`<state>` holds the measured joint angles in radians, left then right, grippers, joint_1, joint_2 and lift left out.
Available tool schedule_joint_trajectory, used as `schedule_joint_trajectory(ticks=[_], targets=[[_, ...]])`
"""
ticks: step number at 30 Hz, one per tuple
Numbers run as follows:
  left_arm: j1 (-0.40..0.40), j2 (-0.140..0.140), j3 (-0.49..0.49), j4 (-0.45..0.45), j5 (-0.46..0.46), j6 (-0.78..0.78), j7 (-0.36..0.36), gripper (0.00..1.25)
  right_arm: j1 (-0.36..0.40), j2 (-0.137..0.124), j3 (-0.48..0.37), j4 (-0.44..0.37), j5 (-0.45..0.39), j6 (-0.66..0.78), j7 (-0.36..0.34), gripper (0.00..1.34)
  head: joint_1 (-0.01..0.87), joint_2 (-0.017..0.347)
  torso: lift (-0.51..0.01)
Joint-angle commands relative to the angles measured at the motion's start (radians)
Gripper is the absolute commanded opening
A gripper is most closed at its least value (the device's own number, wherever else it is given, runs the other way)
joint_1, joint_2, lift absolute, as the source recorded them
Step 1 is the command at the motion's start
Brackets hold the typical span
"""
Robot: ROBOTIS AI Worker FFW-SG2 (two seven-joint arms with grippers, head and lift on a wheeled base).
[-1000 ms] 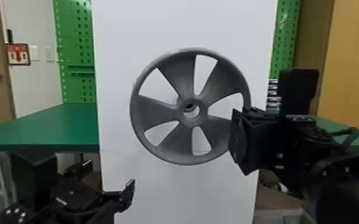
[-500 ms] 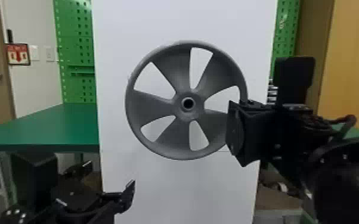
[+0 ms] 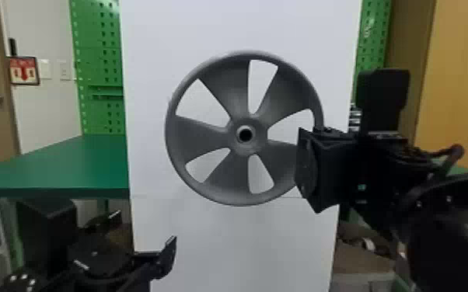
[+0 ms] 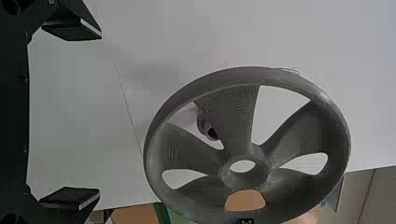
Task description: Hold the wheel and insert it
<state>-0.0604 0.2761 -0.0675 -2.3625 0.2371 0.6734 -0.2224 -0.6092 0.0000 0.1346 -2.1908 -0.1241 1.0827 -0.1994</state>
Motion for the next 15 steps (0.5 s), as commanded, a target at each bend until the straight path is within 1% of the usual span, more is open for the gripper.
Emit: schedule_joint_trajectory(ticks=[1, 15], targets=[[-0.001, 0.0, 0.0, 0.0, 0.001, 0.0, 0.0, 1.15, -0.006, 0.001, 0.0, 0.005, 0.008, 0.002, 0.0, 0.12, 0.21, 0.009, -0.442], [-0.007, 0.0, -0.006, 0.005, -0.001, 0.0, 0.0, 1.15, -0.024, 0.001, 0.008, 0.039, 0.014, -0.004, -0.002, 0.12, 0.21, 0.009, -0.442]])
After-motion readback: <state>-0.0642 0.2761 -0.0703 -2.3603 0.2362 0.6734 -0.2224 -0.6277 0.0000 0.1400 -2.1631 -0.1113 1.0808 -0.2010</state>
